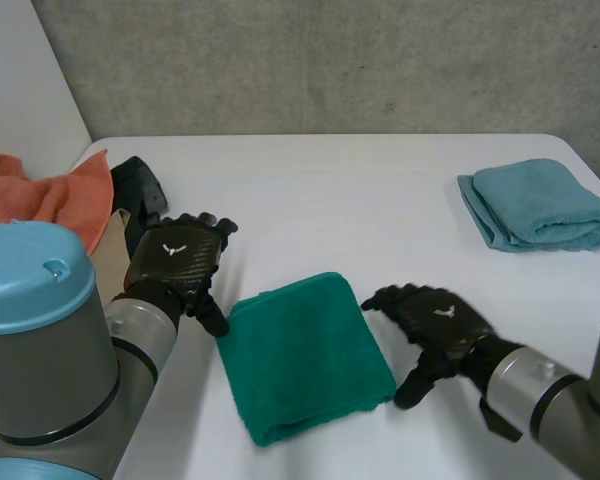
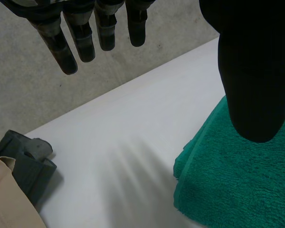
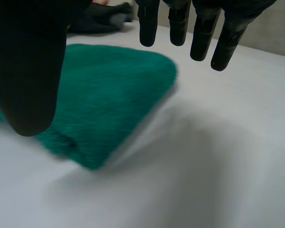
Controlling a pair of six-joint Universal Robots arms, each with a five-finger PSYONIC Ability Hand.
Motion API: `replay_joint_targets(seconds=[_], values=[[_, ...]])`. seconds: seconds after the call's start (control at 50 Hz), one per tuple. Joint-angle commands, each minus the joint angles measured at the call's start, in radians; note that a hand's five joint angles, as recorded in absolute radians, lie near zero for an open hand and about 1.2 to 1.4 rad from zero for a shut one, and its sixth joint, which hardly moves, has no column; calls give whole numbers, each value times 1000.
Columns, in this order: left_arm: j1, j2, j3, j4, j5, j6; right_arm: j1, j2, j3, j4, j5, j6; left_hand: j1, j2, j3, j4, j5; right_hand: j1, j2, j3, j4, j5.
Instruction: Fold the laundry.
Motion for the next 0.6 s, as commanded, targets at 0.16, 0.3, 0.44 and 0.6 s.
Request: replay_joint_targets(seconds=[0.16,0.3,0.44,0.6], values=[[10,-1,-5,0,0,0,147,140,-29,-141,7,-5,-25,-28,-36,-30,-49,128,107,120,96,84],[10,-1,-11,2,2,0,167,201,-75,-166,77,-28,-25,-28,-36,-30,-49,266,245,258,234,222],[10,-1,-12,2,2,-2,171,232,-96,-173,111,-118,-25,-28,-36,-30,-49,647,625,639,614,602],[11,0,-15,2,2,0,175,226,-98,-219,126,-172,-25,-28,-36,-30,-49,1196,1174,1188,1164,1152]])
